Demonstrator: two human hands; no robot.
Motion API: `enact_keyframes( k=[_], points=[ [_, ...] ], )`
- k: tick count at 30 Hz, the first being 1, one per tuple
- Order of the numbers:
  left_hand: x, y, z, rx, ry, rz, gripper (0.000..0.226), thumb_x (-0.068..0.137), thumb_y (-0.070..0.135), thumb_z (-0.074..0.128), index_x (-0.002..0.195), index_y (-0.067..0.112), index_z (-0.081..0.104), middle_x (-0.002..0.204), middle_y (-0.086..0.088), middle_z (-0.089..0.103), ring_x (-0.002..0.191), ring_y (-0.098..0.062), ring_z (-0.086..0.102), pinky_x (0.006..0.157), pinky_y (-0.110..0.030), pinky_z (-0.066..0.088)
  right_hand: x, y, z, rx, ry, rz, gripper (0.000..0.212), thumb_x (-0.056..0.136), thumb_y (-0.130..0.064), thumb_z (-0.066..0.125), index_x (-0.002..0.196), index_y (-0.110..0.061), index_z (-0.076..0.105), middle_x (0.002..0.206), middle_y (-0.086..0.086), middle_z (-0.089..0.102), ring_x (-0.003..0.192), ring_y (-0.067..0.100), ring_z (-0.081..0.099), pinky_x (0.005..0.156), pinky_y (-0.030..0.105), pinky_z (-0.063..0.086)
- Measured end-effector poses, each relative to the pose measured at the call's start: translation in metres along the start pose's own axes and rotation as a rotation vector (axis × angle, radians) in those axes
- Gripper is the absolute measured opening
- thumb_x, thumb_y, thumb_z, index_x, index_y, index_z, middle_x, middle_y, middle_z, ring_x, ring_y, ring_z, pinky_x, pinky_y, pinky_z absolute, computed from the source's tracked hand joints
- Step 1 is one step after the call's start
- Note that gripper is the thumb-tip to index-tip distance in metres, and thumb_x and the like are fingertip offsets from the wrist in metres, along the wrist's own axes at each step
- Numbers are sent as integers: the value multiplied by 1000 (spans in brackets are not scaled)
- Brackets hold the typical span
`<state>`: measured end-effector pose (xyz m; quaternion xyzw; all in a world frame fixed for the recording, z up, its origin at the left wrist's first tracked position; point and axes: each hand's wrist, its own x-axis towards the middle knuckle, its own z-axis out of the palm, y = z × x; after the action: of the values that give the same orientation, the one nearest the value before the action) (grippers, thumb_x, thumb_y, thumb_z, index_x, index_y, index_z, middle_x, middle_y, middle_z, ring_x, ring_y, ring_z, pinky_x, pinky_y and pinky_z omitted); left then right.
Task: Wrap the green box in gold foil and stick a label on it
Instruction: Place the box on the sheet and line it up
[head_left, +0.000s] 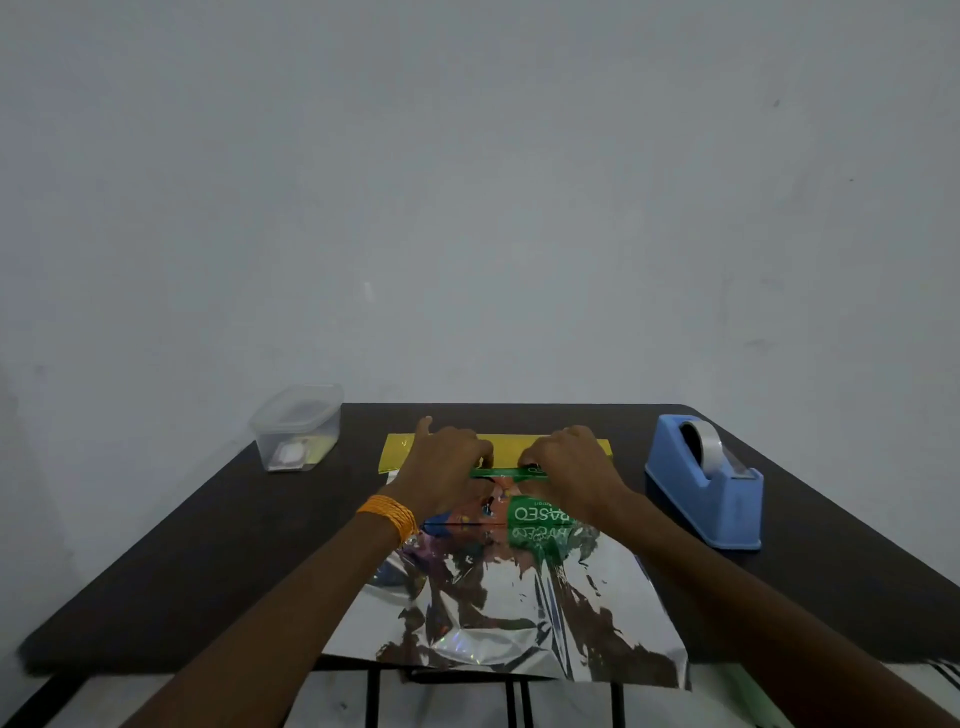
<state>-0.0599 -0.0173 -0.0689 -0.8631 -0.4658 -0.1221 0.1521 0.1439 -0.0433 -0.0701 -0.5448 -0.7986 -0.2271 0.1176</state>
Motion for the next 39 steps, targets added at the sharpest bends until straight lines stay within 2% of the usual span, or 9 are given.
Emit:
enact_keyframes(
  k=[4, 10, 14, 18, 22, 26, 29, 33, 39],
  points=[
    [3, -1, 9, -10, 15, -13, 52, 90, 54, 60, 134, 27, 54, 129, 1, 58, 127, -25, 47, 114, -55, 25, 3, 2, 1, 16, -7, 11, 41, 88, -56, 62, 112, -24, 72, 105, -2, 73, 98, 22, 63, 88, 37, 45],
    [25, -6, 24, -88, 21, -5, 47, 91, 46, 64, 129, 18, 63, 144, -8, 50, 131, -29, 48, 104, -41, 42, 21, 3, 10, 122, -90, 74, 32, 89, -37, 67, 112, -15, 69, 111, 5, 67, 108, 25, 58, 84, 40, 52],
    [32, -11, 28, -101, 44, 2, 40, 90, 46, 62, 119, 18, 65, 116, -3, 65, 105, -25, 60, 85, -37, 49, 25, 7, 16, 169, -130, 92, 34, 89, -36, 69, 117, -17, 66, 114, 4, 64, 109, 25, 58, 85, 41, 52],
    [31, -12, 31, -111, 84, -12, 39, 88, 48, 63, 116, 22, 68, 115, 2, 68, 106, -21, 62, 96, -40, 44, 24, 6, 16, 160, -113, 104, 37, 88, -38, 70, 118, -17, 67, 111, 5, 66, 107, 27, 60, 84, 38, 51],
    [26, -7, 27, -124, 84, -43, 36, 89, 48, 64, 116, 24, 69, 116, 5, 68, 112, -19, 60, 116, -48, 22, 18, 3, 10, 52, -44, 57, 31, 88, -42, 69, 109, -19, 70, 103, 4, 71, 97, 28, 65, 81, 36, 48],
    [15, 0, 21, -38, 124, -38, 22, 92, 43, 61, 106, 29, 71, 105, 7, 68, 103, -16, 63, 118, -49, 16, 9, -4, 4, -20, 34, 17, 28, 89, -44, 68, 107, -23, 70, 104, 0, 73, 93, 26, 66, 84, 36, 44],
    [9, 6, 21, -44, 172, -32, 21, 91, 43, 62, 102, 28, 71, 100, 6, 66, 99, -17, 61, 110, -43, 27, 3, -6, 3, -9, 44, 15, 27, 89, -42, 68, 109, -23, 70, 107, -1, 72, 95, 25, 66, 86, 37, 45],
    [5, 3, 24, -161, 181, 18, 27, 89, 34, 66, 110, 18, 70, 106, -2, 66, 101, -24, 58, 82, -36, 48, -1, -6, 2, 75, 14, 62, 29, 90, -38, 68, 114, -22, 70, 111, 0, 70, 103, 25, 63, 83, 37, 50],
    [3, -3, 32, -160, 217, 33, 31, 89, 31, 68, 117, 19, 68, 114, 0, 69, 105, -25, 60, 87, -39, 49, -1, -7, 7, 141, -3, 125, 28, 93, -33, 65, 119, -22, 65, 112, 0, 64, 112, 23, 57, 78, 36, 50]
  ],
)
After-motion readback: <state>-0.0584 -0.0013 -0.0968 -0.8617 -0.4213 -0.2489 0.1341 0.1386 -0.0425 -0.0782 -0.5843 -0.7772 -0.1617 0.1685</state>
